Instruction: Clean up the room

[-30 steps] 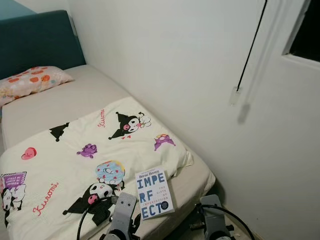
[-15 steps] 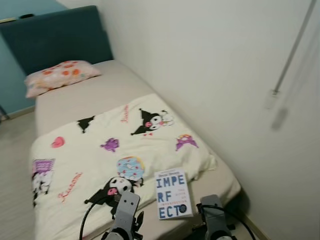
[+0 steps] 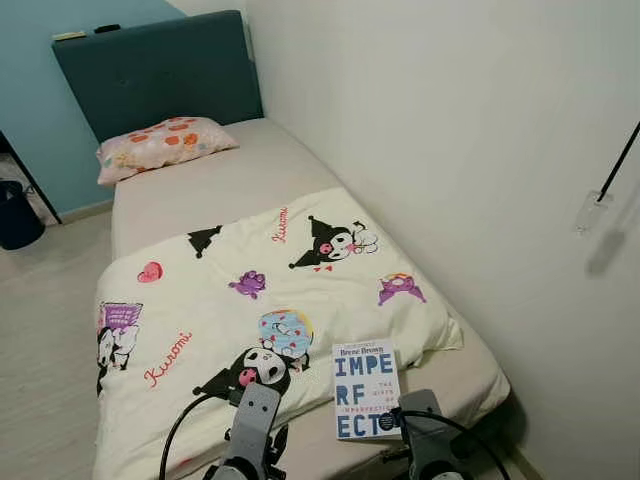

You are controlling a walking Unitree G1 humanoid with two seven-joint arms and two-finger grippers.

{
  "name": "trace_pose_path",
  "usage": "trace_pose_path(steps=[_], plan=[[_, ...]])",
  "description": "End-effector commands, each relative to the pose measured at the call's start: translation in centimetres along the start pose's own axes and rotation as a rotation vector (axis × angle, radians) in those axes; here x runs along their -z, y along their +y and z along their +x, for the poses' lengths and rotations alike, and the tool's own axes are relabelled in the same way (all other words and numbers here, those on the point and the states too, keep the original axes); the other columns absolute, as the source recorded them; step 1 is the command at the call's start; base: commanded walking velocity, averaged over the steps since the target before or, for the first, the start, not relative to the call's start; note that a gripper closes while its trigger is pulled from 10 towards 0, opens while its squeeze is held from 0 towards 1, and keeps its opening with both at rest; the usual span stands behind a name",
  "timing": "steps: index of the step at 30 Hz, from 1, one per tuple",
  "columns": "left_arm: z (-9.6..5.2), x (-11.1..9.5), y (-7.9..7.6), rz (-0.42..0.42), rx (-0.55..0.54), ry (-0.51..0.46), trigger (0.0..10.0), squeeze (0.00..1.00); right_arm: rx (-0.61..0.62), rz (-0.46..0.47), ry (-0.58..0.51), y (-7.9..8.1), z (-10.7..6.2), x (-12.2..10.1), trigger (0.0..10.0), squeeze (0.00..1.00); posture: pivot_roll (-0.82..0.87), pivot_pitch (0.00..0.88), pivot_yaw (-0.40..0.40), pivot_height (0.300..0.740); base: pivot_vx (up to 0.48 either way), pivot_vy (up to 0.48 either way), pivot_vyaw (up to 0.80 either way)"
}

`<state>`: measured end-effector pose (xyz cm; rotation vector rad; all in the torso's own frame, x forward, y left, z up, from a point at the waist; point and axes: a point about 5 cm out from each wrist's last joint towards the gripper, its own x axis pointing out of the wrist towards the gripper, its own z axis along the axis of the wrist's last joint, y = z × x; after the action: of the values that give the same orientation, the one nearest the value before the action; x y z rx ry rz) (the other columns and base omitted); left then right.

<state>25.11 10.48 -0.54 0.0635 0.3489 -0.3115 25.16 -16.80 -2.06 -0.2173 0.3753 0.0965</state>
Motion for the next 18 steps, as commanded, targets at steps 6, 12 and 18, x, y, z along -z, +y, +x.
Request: trace_pose_path(steps=[6, 12, 18], plan=[[-0.9, 1.2, 1.6, 0.002, -0.062, 0.033, 10.0, 0.00, -0.010, 0.012, 0.007, 0.4, -0.3, 0.5, 10.0, 0.00, -0.07, 0.108, 0.058, 0.740, 0.000, 0.000, 0.80], [-1.0, 1.2, 1.8, 0.006, -0.069, 0.034, 10.0, 0.00, -0.013, 0.014, 0.006, 0.5, -0.3, 0.4, 10.0, 0.00, -0.06, 0.112, 0.057, 0.740, 0.000, 0.000, 0.80], [-1.0, 1.2, 1.5, 0.007, -0.063, 0.032, 10.0, 0.00, -0.013, 0.016, 0.006, 0.5, -0.3, 0.4, 10.0, 0.00, -0.07, 0.113, 0.058, 0.740, 0.000, 0.000, 0.80]])
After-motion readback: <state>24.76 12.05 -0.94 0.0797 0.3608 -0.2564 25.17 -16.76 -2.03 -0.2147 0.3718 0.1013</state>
